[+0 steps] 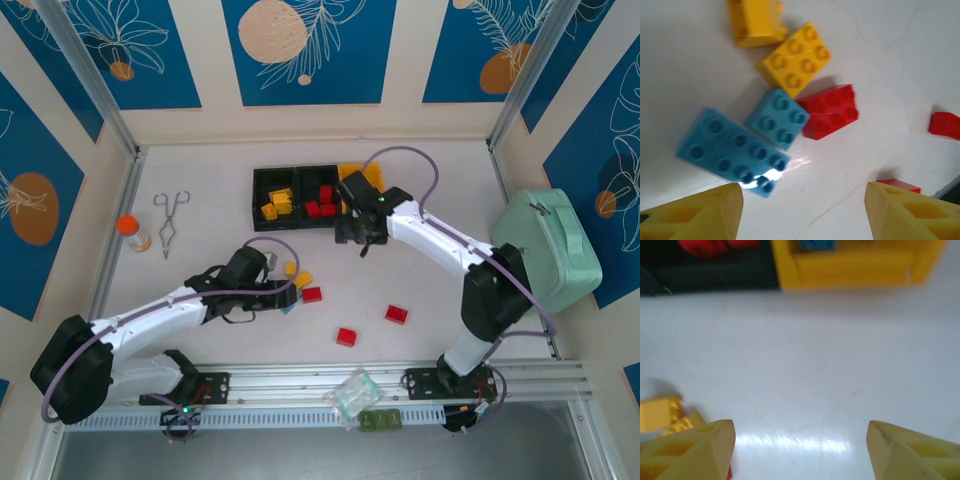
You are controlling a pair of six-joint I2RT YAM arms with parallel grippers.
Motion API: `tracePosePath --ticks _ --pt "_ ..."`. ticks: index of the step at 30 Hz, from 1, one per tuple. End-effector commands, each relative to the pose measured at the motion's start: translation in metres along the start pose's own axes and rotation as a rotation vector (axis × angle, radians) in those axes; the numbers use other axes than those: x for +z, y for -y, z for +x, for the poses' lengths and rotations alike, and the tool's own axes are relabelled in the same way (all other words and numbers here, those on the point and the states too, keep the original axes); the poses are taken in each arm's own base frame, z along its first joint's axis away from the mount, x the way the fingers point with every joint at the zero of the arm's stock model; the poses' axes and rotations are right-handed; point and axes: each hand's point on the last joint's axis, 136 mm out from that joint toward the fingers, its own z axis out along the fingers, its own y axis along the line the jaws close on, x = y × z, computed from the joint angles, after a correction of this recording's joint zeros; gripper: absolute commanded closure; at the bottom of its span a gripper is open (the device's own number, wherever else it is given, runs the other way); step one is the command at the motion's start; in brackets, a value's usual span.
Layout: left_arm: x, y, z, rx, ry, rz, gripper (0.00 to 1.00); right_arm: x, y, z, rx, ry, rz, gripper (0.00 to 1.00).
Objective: Sort the legos into containers by color
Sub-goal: Pick up the lego from the bottom-right of the table.
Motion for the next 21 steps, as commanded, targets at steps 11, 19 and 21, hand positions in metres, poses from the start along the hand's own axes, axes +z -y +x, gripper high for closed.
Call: tracePosePath --ticks 11,19,21 --pt "0.024 0.060 0.006 0.197 -0.068 0.129 0.35 0.010 0.091 0.136 0.386 -0.228 0.085 0.10" --pt "0.035 0.064 0.014 0.209 -0.097 0.116 0.34 0.034 0.093 0.182 0.440 -0.323 0.103 0.17" --pt "0.036 0.063 0.016 0.206 -0.102 0.112 0.35 0.039 0.093 0.186 0.445 -0.335 0.102 0.24"
